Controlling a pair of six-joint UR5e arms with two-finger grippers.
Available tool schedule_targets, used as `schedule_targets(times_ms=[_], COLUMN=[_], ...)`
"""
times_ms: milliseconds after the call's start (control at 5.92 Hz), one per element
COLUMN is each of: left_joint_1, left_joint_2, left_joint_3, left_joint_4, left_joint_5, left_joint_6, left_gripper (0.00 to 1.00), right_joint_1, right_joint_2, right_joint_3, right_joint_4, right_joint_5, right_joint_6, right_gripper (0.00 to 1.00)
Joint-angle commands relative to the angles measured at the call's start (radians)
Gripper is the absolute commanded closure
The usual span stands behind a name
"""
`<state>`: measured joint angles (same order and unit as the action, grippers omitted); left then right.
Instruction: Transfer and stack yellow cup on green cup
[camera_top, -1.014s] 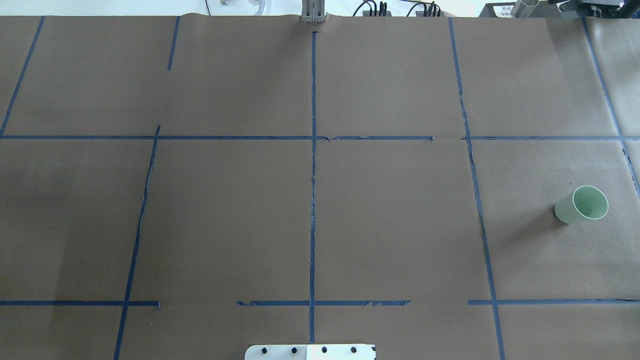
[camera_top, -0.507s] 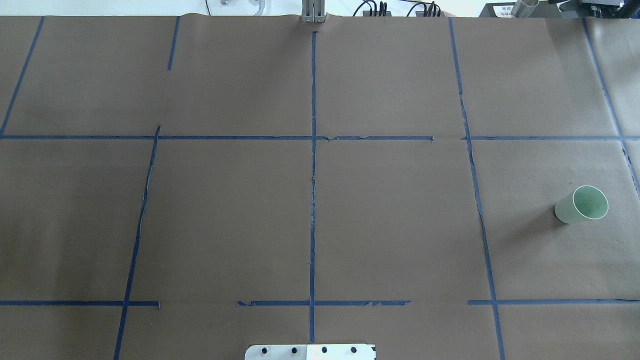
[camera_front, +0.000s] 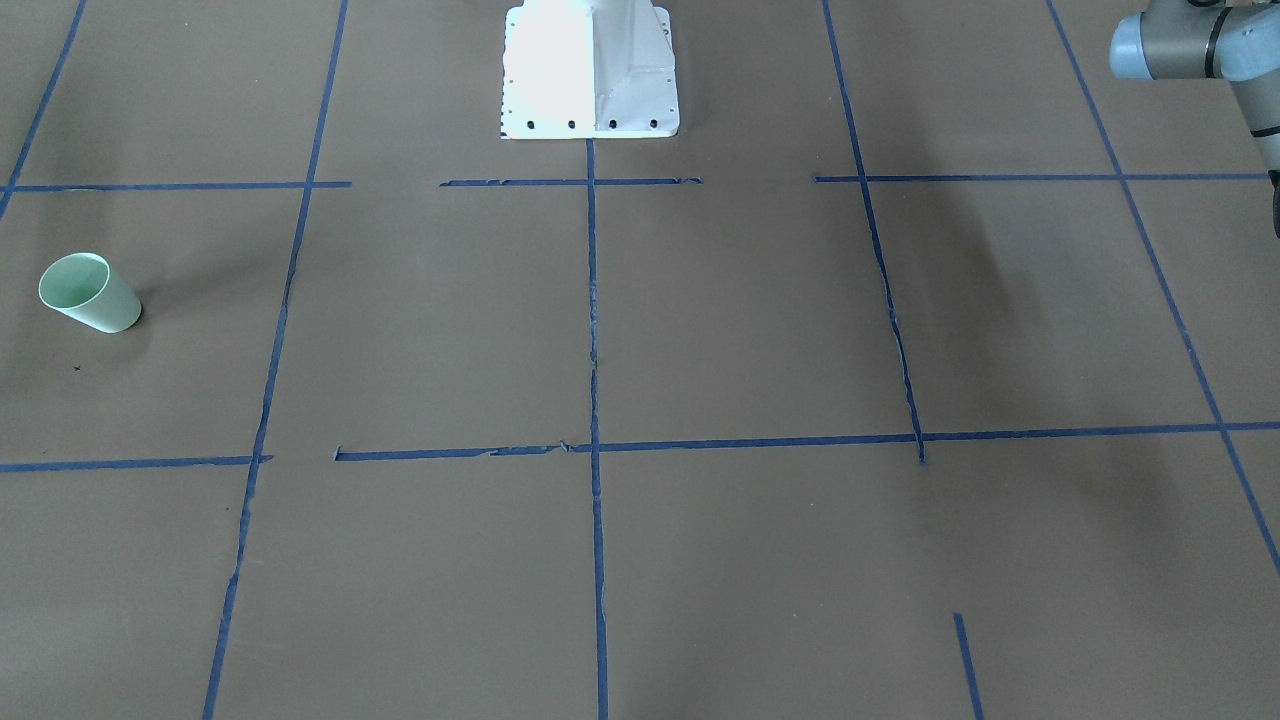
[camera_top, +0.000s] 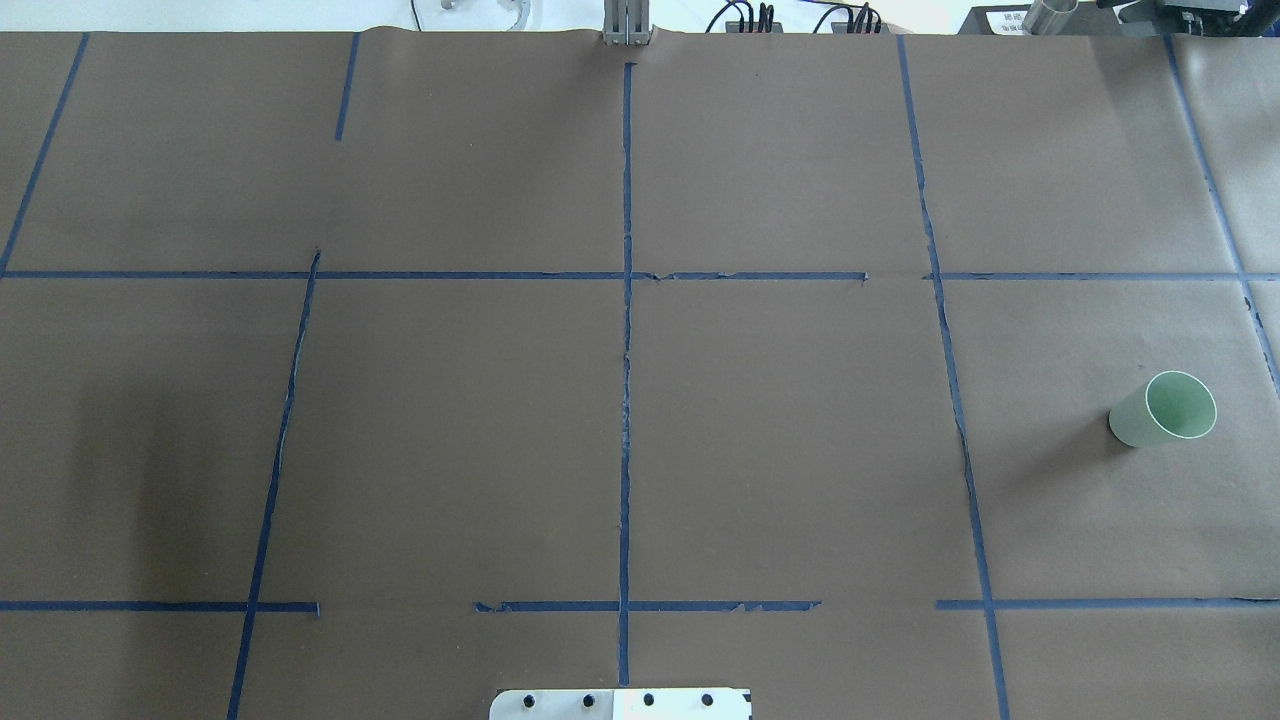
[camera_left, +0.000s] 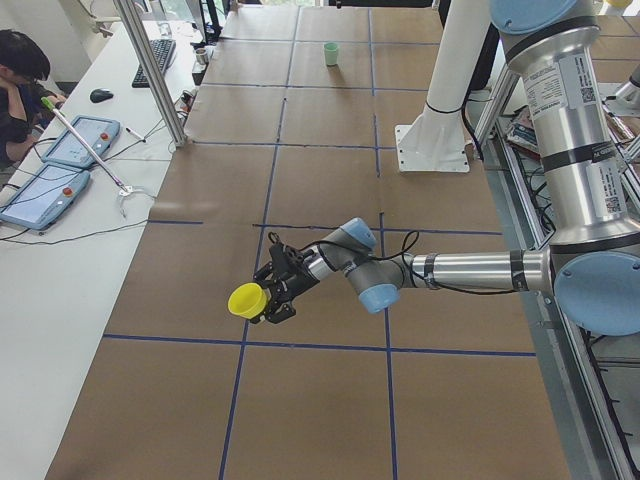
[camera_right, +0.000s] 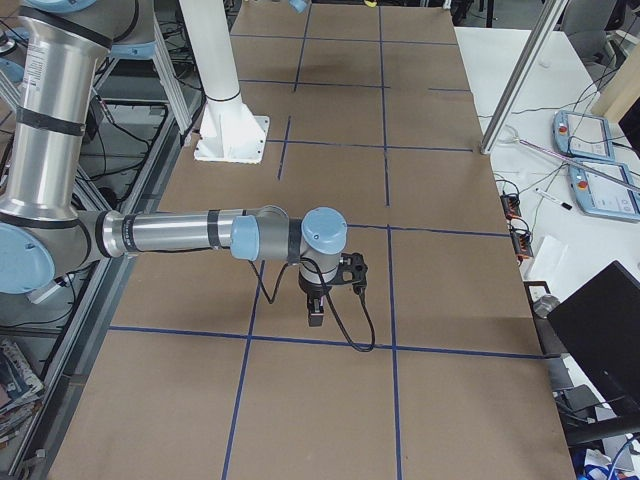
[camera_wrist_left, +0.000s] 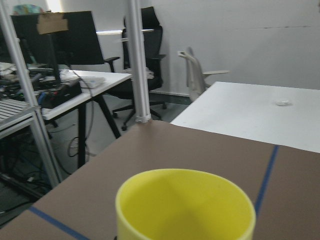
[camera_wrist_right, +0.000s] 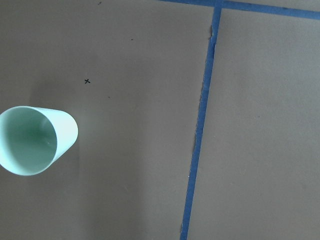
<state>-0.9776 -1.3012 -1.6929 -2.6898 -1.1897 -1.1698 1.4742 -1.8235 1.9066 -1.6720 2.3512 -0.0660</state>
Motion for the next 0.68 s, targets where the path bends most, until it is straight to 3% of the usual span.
schedule_targets(times_ms=[0,338,507], left_joint_1=[-0.004,0.005,0.011], left_joint_2=[-0.135,-0.376,-0.398], left_joint_3=[-0.007,0.011,0.015], left_joint_4=[-0.074,-0.064,-0.038], left_joint_5=[-0.127,-0.139,-0.122], left_joint_6=[0.064,0.115,0.114], left_gripper=[0.60,0.55,0.55], right_joint_1=[0.000,0.000,0.000], right_joint_2=[0.001,0.003,0.007], right_joint_3=[-0.001,0.000,0.005], right_joint_4=[0.000,0.002,0.000], right_joint_5=[0.002,0.002,0.002], right_joint_6=[0.000,0.000,0.005], right_gripper=[0.00,0.00,0.00])
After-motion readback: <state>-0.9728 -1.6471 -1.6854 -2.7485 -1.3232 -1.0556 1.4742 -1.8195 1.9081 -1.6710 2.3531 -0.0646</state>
